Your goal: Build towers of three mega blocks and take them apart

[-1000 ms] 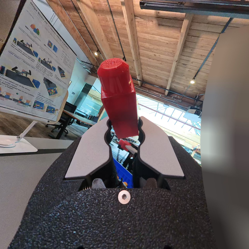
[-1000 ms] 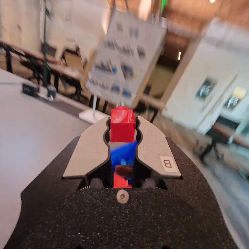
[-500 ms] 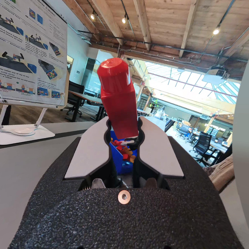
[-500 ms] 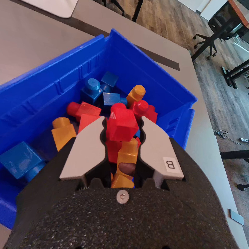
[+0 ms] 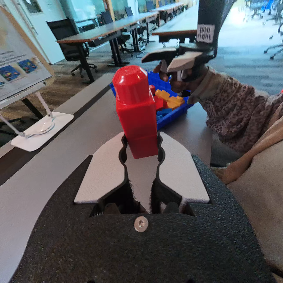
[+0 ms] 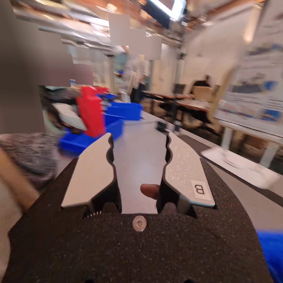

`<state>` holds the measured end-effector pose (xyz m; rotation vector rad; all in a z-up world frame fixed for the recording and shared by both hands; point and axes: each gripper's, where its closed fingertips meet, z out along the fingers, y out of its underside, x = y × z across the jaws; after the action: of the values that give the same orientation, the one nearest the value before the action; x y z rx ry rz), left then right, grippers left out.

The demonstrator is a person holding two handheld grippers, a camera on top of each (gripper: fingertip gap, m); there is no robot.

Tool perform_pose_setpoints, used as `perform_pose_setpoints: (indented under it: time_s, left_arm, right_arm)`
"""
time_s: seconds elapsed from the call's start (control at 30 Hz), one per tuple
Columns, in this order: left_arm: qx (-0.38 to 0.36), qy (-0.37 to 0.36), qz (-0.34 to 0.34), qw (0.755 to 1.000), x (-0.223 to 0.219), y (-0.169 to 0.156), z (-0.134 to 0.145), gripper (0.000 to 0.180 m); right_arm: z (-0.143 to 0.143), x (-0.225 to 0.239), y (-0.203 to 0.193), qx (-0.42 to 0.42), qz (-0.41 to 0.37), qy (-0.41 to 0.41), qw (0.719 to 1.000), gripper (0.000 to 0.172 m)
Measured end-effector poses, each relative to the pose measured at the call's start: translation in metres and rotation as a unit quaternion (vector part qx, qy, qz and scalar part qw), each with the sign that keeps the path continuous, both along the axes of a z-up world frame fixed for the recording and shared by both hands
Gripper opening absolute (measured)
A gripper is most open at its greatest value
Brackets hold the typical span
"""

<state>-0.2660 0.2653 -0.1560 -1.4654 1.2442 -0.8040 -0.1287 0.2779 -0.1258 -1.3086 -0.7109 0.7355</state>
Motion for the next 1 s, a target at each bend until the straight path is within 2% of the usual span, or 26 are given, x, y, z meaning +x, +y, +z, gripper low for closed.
perform_pose_setpoints:
  time_s: [0.13,0.23,0.27,0.37,0.43,0.53,0.67,0.8,0.9,1.0]
  left_arm:
    - [0.002,0.049,-0.062,0.997,0.03,-0.02,-0.025,0.037]
    - [-0.003,0.078,-0.09,0.993,0.042,-0.03,-0.04,0.037]
    - [-0.007,0.086,-0.097,0.992,0.044,-0.032,-0.044,0.037]
    - [-0.022,0.111,-0.116,0.987,0.045,-0.039,-0.055,0.037]
    - [-0.02,0.126,-0.117,0.985,0.043,-0.039,-0.059,0.037]
    - [-0.007,0.107,-0.104,0.989,0.038,-0.034,-0.05,0.036]
    - [-0.013,0.022,-0.108,0.994,0.028,-0.033,-0.018,0.035]
    - [0.015,0.019,-0.094,0.995,0.023,-0.028,-0.014,0.035]
    - [0.004,-0.003,-0.098,0.995,0.02,-0.029,-0.007,0.035]
    - [0.004,0.01,-0.092,0.996,0.018,-0.026,-0.012,0.035]
  right_arm:
    - [-0.003,-0.063,-0.035,-0.002,0.142,0.004,0.99,0.075]
    - [-0.018,-0.09,-0.046,0.001,0.172,-0.043,0.984,0.078]
    - [-0.022,-0.094,-0.047,0.005,0.173,-0.054,0.983,0.072]
    - [-0.028,-0.1,-0.051,0.026,0.173,-0.079,0.981,0.036]
    - [-0.032,-0.099,-0.051,0.035,0.169,-0.101,0.98,0.034]
    - [-0.027,-0.093,-0.049,0.036,0.165,-0.088,0.982,0.032]
    - [-0.018,-0.088,-0.048,0.026,0.175,-0.044,0.983,0.031]
    - [-0.028,-0.089,-0.043,0.018,0.169,-0.061,0.983,0.03]
    - [-0.028,-0.09,-0.043,0.012,0.178,-0.051,0.983,0.029]
    - [-0.032,-0.092,-0.04,0.015,0.169,-0.06,0.984,0.029]
